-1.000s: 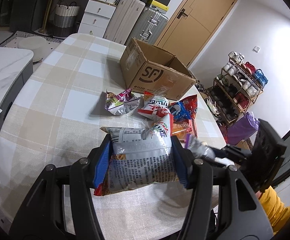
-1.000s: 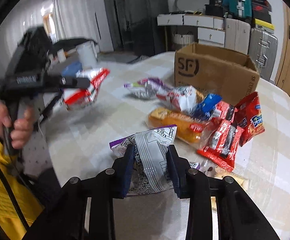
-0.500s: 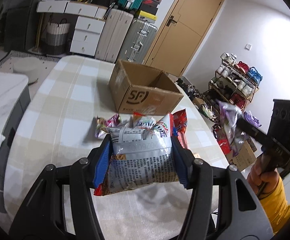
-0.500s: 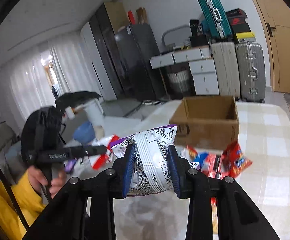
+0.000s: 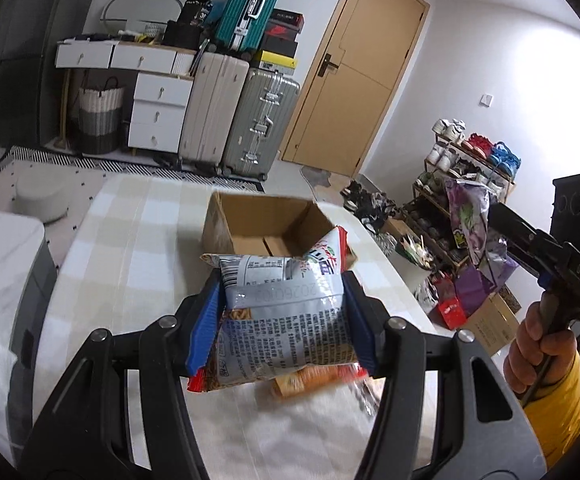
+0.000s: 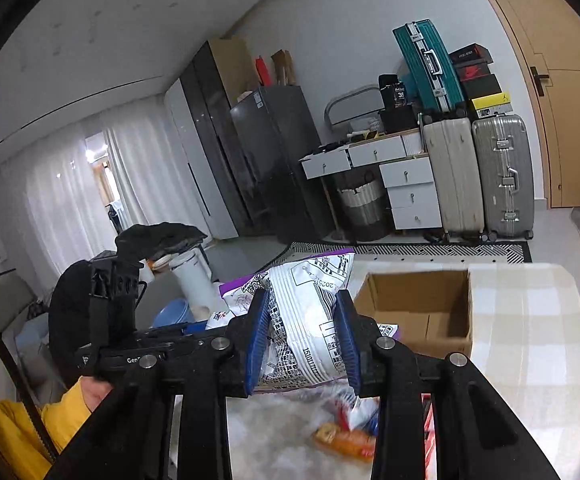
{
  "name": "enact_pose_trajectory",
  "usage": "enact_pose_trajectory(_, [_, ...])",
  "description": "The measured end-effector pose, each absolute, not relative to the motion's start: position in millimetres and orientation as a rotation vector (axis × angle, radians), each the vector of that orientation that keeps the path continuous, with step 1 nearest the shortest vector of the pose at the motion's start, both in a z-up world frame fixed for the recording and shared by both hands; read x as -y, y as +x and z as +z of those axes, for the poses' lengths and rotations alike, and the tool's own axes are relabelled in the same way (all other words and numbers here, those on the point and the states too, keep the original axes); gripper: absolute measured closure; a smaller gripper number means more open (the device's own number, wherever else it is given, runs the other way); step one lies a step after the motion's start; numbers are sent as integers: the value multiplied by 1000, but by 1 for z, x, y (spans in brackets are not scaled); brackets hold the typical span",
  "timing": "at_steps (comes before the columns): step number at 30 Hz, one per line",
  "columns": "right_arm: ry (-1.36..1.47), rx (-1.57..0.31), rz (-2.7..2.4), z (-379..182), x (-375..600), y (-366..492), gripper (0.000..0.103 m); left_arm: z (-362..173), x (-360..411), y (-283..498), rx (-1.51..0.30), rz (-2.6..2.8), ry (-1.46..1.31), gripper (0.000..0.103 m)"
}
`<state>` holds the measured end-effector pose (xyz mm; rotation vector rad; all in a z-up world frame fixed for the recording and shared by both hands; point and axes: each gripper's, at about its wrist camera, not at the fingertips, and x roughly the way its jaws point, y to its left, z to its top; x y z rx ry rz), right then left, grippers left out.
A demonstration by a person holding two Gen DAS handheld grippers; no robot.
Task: Organize snacks
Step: 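Carry both bags over the cardboard box with both grippers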
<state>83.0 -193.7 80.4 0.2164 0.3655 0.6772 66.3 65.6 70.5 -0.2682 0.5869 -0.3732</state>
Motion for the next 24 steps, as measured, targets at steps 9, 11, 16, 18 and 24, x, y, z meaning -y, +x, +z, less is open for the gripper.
enact_pose_trajectory(9, [202,-417,614,98,179,167,70,95,-48,134,-606,-350,-228,49])
enact_pose_trajectory(11, [192,-431,594,97,175,190,70,97,-41,155,-615,-343,-213,49])
enact_pose_trajectory(16, [197,-490,533,80,168,254,70,92,-26,213,-648,-292,-173,49])
enact_pose_trajectory(18, [199,-519,516,69,166,276,70,82,-18,239,-678,-274,-170,49])
enact_pose_trajectory(24, [148,-601,456,28,161,327,70,53,5,295,-765,-269,-167,49])
